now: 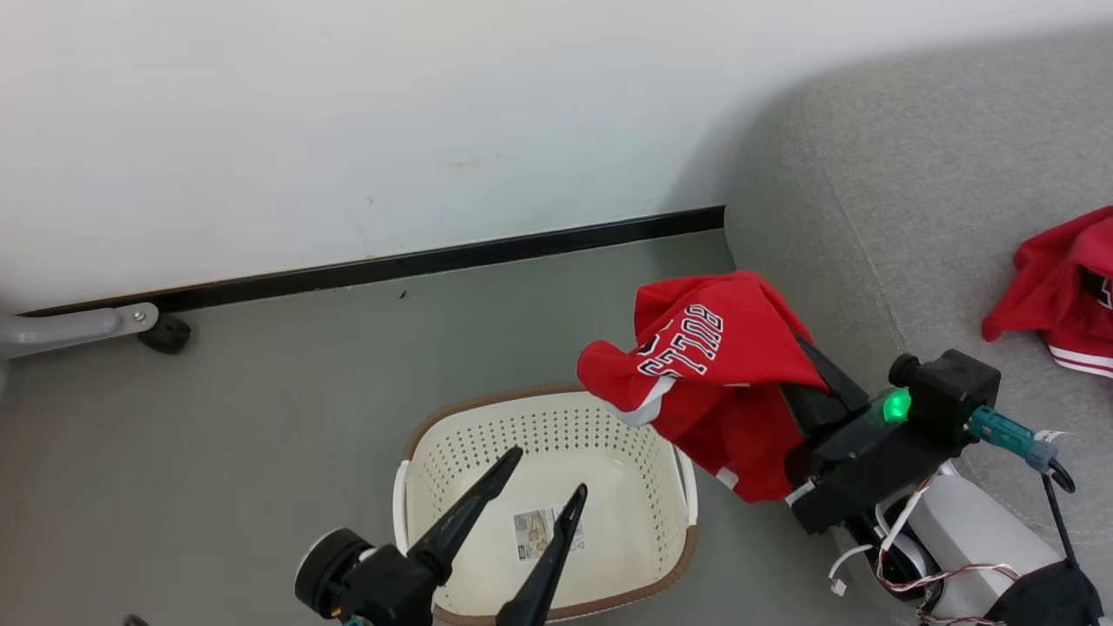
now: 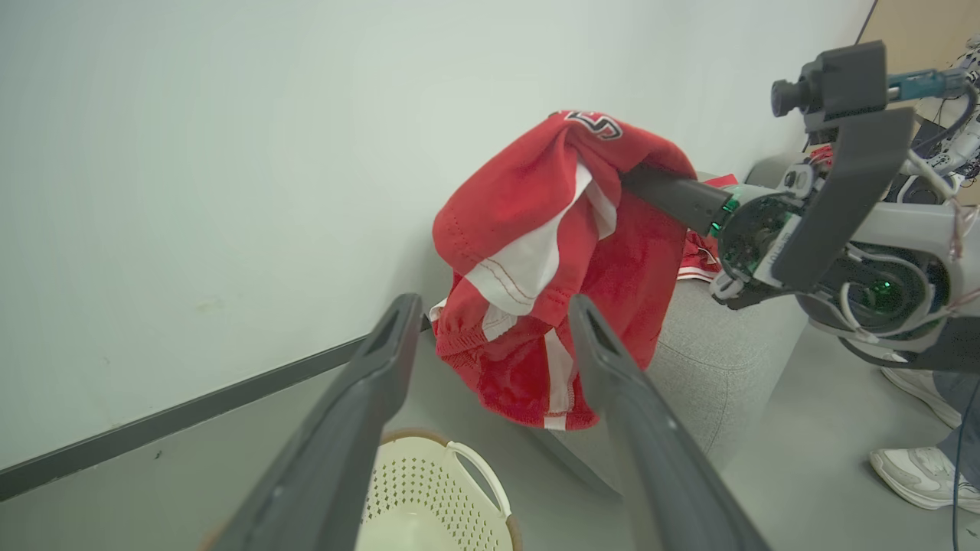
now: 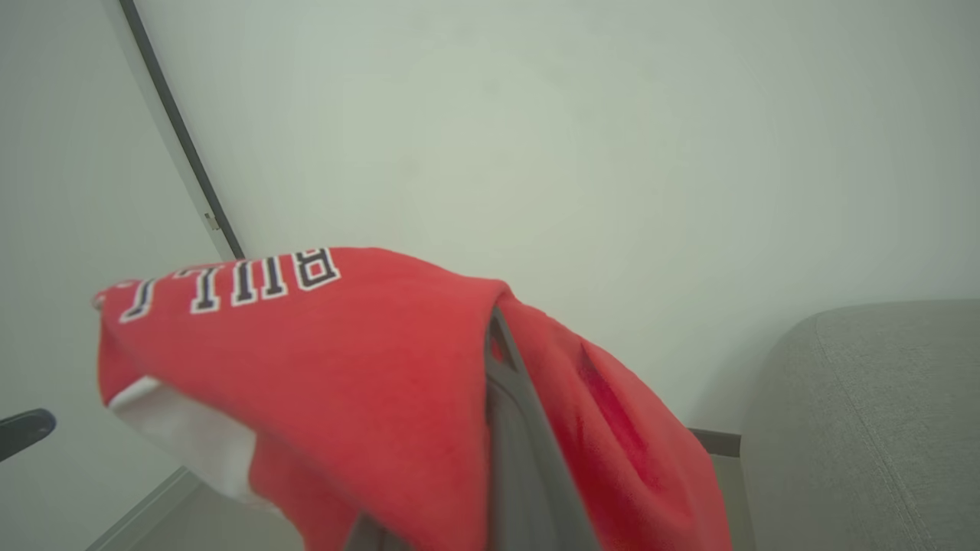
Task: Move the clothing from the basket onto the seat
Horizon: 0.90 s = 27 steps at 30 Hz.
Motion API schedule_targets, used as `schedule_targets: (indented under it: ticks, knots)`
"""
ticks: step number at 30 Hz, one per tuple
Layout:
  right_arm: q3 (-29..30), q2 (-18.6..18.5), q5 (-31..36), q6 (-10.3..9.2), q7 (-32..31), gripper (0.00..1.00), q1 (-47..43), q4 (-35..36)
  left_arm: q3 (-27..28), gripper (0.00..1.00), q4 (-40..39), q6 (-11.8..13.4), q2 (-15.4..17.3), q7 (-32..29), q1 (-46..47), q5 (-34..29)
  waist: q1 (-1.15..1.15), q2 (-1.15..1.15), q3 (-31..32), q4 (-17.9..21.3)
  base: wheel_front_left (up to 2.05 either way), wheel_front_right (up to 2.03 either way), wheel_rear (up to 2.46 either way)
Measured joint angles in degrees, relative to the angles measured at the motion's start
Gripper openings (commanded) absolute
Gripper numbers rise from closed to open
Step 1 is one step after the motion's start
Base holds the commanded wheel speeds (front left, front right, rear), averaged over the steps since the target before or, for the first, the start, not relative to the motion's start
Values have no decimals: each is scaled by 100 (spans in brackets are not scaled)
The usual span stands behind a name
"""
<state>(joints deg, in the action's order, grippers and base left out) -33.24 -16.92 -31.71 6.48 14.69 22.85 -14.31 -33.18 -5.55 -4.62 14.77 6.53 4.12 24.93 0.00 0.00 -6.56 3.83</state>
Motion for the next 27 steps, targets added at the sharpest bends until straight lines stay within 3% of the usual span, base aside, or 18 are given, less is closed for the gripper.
schedule_targets:
  ticks: [9,27]
  knots:
    - [280,-65,59,-99,0,0,-30,152,-24,100,-42,0,29,245,-121,-63,0,0,-16,434,0,0,0]
    - [656,-219,303,-102,0,0,-117,453,-157,100,-215,-52,63,417,-116,-185,0,0,-41,1466,0,0,0]
